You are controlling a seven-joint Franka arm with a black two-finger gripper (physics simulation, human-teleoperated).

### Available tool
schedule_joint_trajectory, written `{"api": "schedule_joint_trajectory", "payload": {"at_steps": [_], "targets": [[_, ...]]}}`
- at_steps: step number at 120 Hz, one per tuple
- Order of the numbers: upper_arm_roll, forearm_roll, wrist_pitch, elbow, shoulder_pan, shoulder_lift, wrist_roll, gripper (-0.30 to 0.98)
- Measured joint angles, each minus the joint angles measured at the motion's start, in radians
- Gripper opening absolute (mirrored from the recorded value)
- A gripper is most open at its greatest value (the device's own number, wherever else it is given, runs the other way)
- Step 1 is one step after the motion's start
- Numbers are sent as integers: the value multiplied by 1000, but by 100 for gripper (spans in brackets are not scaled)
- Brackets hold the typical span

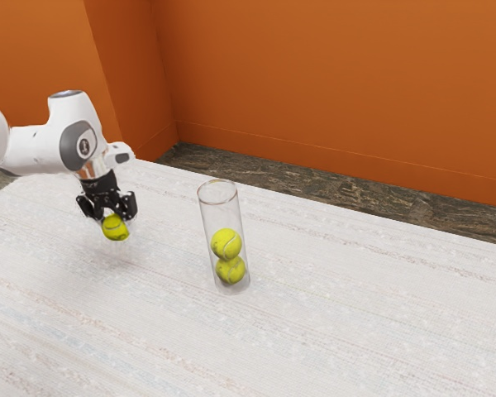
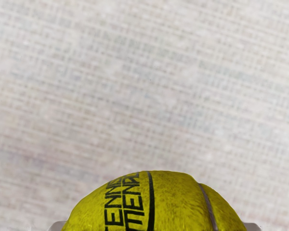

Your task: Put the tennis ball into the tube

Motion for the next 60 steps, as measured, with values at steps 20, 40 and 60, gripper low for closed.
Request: {"api": "schedule_joint_trajectory", "payload": {"at_steps": [20,40,60], "targets": [[-1,54,-130,82,-101,-123,-59,25],[-16,88,-266,252,-215,-115,-133,25],[-43,118,-374,364,-299,-105,-212,26]]}}
